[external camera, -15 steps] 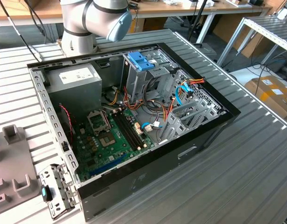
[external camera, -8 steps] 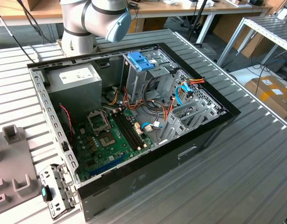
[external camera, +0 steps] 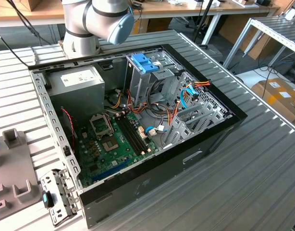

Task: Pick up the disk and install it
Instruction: 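Reach for the disk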

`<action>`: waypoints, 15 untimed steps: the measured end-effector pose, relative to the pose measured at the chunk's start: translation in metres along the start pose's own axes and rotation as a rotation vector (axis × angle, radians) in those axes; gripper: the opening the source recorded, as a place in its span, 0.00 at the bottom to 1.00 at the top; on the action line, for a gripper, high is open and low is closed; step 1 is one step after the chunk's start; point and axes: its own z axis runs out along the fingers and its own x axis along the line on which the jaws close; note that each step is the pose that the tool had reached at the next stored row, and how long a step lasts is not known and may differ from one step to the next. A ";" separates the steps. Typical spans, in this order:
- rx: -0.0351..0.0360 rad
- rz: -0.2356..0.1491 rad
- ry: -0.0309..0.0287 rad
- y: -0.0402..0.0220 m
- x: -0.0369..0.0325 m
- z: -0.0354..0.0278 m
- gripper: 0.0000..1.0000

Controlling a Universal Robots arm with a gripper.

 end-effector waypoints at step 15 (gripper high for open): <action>0.0025 0.001 0.0183 -0.0005 0.0034 0.0047 0.11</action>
